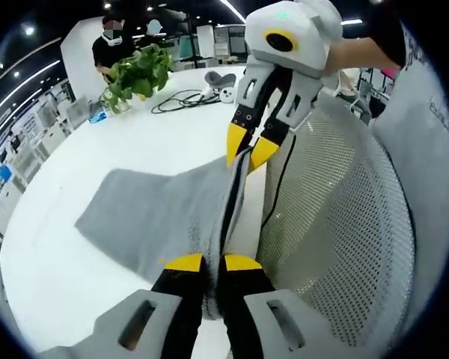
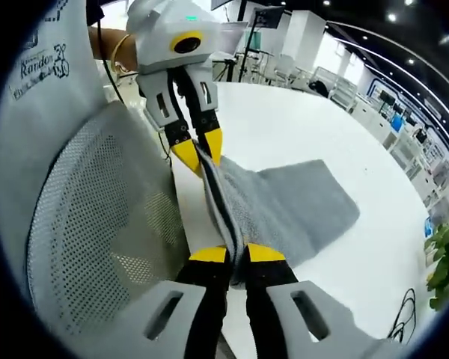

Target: Fold the towel on the table until its edges align and the towel forms a compact rectangular stack.

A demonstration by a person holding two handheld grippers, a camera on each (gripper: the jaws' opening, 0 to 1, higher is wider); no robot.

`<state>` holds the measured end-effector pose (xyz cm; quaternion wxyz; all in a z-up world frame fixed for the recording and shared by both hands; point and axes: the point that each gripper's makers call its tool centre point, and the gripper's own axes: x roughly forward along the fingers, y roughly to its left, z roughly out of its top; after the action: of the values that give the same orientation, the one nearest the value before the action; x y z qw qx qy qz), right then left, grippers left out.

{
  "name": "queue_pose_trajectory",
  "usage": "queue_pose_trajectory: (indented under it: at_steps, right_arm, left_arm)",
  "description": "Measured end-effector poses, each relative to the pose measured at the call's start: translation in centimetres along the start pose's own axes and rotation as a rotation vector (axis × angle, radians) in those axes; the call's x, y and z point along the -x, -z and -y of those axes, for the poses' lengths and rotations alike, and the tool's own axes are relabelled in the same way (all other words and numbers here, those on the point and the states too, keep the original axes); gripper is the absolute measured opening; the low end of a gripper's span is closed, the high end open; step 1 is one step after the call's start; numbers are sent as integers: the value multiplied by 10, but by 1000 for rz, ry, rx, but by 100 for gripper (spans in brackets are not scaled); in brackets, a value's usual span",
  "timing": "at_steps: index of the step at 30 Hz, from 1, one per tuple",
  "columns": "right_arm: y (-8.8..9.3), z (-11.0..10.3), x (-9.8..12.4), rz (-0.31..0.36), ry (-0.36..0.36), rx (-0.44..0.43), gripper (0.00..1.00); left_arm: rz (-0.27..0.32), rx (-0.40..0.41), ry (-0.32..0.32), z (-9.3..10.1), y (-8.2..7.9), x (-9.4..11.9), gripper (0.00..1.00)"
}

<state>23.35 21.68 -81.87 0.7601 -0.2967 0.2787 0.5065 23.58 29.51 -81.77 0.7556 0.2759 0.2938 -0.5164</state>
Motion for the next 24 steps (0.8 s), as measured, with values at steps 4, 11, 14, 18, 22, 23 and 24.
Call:
queue_pose_trajectory:
  at_steps: [4,11,14,18,22,23,24]
  right_arm:
    - [-9,2,9,17,2,-12,5]
    - [-22,12,23,53,22,-43,5]
    - [-26,19,26,65,26,-56,5]
    - [-35,32,32,88,39,-70,5]
    - [-42,48,31,108,48,-83,5]
    - [-43,52,31,112,50,-86,5]
    - [-45,58,30,119,54,-87,5]
  left_arm:
    - [28,14,-19,-4,-11,11,7]
    - [69,18,-42,-14,-27,23,7]
    - [81,25,-42,-18,-33,24,7]
    - [97,15,-59,-31,-41,27,7]
    - [110,13,-68,-46,-47,27,7]
    - [116,13,-73,-53,-49,26,7]
    - [118,13,-74,-56,-50,25,7]
